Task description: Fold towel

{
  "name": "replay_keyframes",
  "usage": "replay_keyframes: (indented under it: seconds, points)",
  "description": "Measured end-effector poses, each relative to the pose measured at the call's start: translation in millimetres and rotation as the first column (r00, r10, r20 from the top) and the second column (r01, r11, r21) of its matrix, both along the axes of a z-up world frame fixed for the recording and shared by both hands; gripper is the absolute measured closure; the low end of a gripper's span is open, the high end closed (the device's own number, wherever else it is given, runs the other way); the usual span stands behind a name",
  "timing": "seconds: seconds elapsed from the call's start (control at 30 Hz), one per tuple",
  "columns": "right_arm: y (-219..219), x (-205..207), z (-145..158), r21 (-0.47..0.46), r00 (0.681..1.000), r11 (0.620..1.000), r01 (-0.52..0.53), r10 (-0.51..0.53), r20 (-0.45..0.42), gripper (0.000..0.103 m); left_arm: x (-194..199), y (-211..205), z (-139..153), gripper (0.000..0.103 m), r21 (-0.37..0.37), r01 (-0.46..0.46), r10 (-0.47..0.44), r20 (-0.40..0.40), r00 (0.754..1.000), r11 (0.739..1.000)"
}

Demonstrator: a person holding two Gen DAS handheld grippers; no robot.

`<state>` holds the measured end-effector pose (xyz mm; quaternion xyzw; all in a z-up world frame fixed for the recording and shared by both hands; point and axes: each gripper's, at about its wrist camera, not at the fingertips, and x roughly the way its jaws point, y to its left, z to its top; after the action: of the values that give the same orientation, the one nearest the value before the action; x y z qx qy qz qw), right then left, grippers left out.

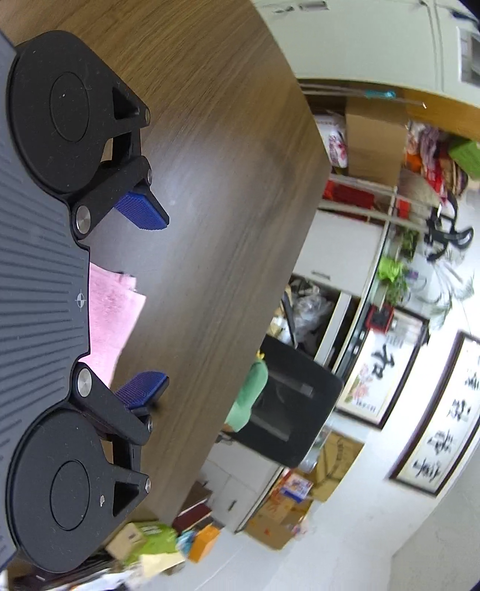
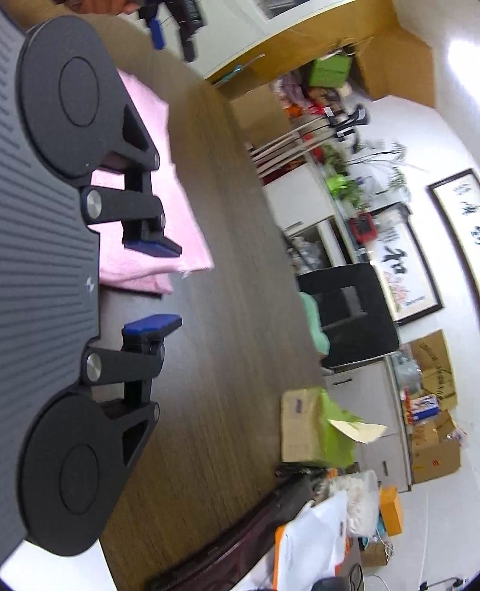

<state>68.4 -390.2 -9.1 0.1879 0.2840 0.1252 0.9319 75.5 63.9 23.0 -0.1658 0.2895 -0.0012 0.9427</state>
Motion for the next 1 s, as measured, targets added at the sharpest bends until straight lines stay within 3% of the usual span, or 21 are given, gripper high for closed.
replay_keyframes:
  seconds: [0.1,0.17,0.27,0.33,0.5,0.6,0.7,0.73,0.83,0.87,0.93,1.0]
  points:
    - [1.1,-1.2,1.9,0.057,0.999,0.997,-0.048,0.047,0.021,0.052,-5.8,-6.0,-8.1,0.017,0.027,0.073,-0.072,-0.022,0.997,0.997]
    - [2.2,-0.9,2.7,0.082,0.997,0.994,-0.067,0.065,0.029,0.052,-10.2,-14.7,-17.0,0.017,0.055,0.124,-0.122,-0.049,0.991,0.991]
    - [0.4,6.8,-1.2,0.044,0.999,0.998,0.041,-0.041,-0.007,0.049,-15.1,-26.7,-24.1,0.018,0.104,0.166,-0.16,-0.063,0.985,0.981]
    - [-7.6,12.9,-4.7,0.07,0.999,0.996,0.048,-0.046,-0.023,0.048,-17.0,-35.0,-29.0,0.018,0.127,0.197,-0.188,-0.076,0.979,0.972]
    - [-17.5,39.3,-21.9,0.179,0.997,0.983,-0.052,0.06,-0.04,0.05,-14.1,-42.0,-34.3,0.017,0.112,0.214,-0.204,-0.094,0.974,0.97]
    - [-16.6,54.1,-31.1,0.219,0.993,0.972,-0.087,0.102,-0.06,0.06,-12.3,-42.8,-37.5,0.016,0.111,0.213,-0.202,-0.1,0.974,0.971]
    - [-22.1,63.2,-39.1,0.363,0.979,0.922,-0.134,0.181,-0.098,0.076,-11.3,-43.0,-40.1,0.014,0.107,0.212,-0.201,-0.105,0.974,0.971]
    - [-27.8,64.9,-42.2,0.461,0.971,0.876,-0.14,0.212,-0.108,0.083,-12.1,-42.6,-40.5,0.014,0.107,0.212,-0.201,-0.105,0.974,0.971]
    - [-42.8,73.6,-51.5,0.717,0.93,0.685,-0.134,0.336,-0.147,0.083,-14.4,-42.4,-41.7,0.011,0.107,0.218,-0.207,-0.104,0.973,0.97]
    - [-47.1,76.2,-53.8,0.757,0.922,0.644,-0.11,0.35,-0.164,0.083,-15.3,-42.3,-42.1,0.011,0.106,0.217,-0.207,-0.103,0.973,0.97]
    - [-54.7,79.9,-56.2,0.763,0.926,0.646,-0.033,0.307,-0.22,0.079,-16.6,-43.1,-42.4,0.01,0.109,0.216,-0.206,-0.1,0.974,0.97]
    - [-58.9,83.3,-55.4,0.699,0.935,0.714,0.027,0.229,-0.27,0.075,-17.5,-44.3,-42.3,0.01,0.119,0.211,-0.201,-0.095,0.975,0.97]
